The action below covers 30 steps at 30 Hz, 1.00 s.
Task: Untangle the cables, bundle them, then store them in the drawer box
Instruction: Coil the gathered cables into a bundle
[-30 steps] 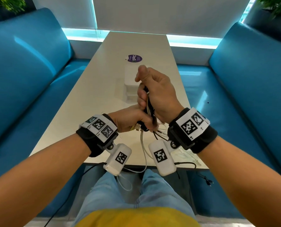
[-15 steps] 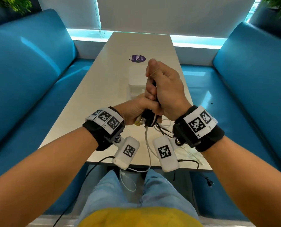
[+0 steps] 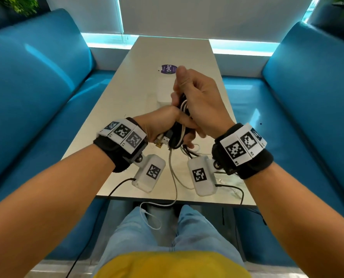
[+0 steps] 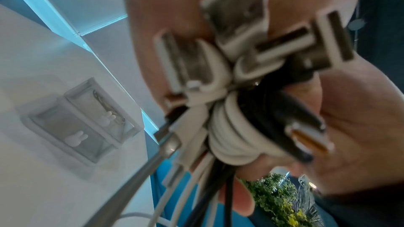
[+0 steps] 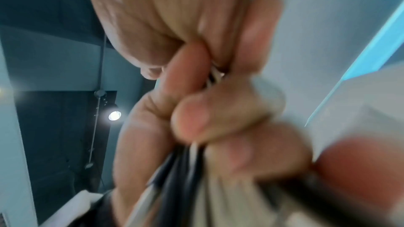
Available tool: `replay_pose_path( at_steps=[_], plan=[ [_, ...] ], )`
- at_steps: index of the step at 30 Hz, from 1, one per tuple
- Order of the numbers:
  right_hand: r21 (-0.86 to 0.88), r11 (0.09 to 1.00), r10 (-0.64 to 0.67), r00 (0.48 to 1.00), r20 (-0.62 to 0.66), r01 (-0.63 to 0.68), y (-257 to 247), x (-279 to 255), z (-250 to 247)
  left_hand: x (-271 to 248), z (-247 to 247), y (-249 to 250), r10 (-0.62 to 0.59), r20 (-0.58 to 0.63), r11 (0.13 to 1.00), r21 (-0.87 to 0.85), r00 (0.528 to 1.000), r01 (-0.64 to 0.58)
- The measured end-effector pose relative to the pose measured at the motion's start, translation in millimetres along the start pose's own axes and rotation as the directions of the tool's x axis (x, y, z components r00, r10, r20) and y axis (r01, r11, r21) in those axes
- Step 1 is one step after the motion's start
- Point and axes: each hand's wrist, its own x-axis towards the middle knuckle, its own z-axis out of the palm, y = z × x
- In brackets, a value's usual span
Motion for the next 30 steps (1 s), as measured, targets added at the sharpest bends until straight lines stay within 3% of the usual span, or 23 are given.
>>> replay_pose_path(
  at_steps=[2, 4, 7, 10, 14, 16, 18, 21, 23, 25, 27, 30],
  plan=[
    [-0.125, 0.991, -0.054, 0.998, -0.009, 0.053, 3.4, 5.8, -9.5, -2.7, -8.4, 0.7, -0.009, -0.051, 0.996, -0.087, 0.999, 0.004],
    [-0.082, 0.996, 0.036, 0.999, 0.023, -0.034, 9.2, 8.5, -15.4, -5.8, -17.4, 3.5, 0.016, -0.11, 0.974, -0.222, 0.994, -0.04],
    [0.062, 0.973, 0.205, 0.955, 0.212, -0.223, 27.6, -1.8, -7.3, -5.6, -24.0, 8.3, 0.108, -0.222, 0.91, -0.371, 0.969, -0.186],
    [0.076, 0.968, 0.202, 0.925, 0.322, -0.238, 48.1, -20.2, 8.3, -2.4, -25.8, 8.1, 0.14, -0.243, 0.861, -0.449, 0.96, -0.239],
    [-0.093, 0.962, 0.275, 0.892, 0.358, -0.258, 62.5, -31.5, 14.2, 0.4, -29.1, -2.7, 0.097, -0.342, 0.812, -0.515, 0.935, -0.273],
    [-0.238, 0.93, 0.353, 0.857, 0.375, -0.279, 64.3, -35.3, 14.1, 1.8, -31.0, -5.7, 0.042, -0.441, 0.812, -0.508, 0.897, -0.288],
    [-0.393, 0.883, 0.408, 0.832, 0.375, -0.256, 67.3, -39.4, 10.4, 2.3, -38.5, -5.1, -0.002, -0.562, 0.794, -0.504, 0.827, -0.34],
    [-0.501, 0.858, 0.315, 0.888, 0.333, -0.117, 69.0, -41.7, -0.6, -1.3, -53.4, -0.4, -0.046, -0.709, 0.799, -0.448, 0.703, -0.4],
    [-0.525, 0.85, 0.266, 0.898, 0.349, -0.048, 62.1, -39.3, -6.5, -4.2, -57.9, -0.8, -0.07, -0.76, 0.855, -0.38, 0.646, -0.354],
    [-0.553, 0.833, 0.236, 0.888, 0.394, 0.023, 51.7, -33.5, -9.4, -4.4, -57.9, -3.1, -0.072, -0.773, 0.934, -0.274, 0.63, -0.228],
    [-0.569, 0.817, 0.189, 0.89, 0.416, 0.092, 43.6, -25.0, -10.7, -5.3, -53.8, -5.6, -0.086, -0.738, 0.989, -0.144, 0.669, -0.032],
    [-0.565, 0.808, 0.121, 0.894, 0.432, 0.164, 34.1, -16.9, -8.3, -10.1, -44.3, -9.9, -0.106, -0.659, 0.98, 0.057, 0.745, 0.19]
  ],
)
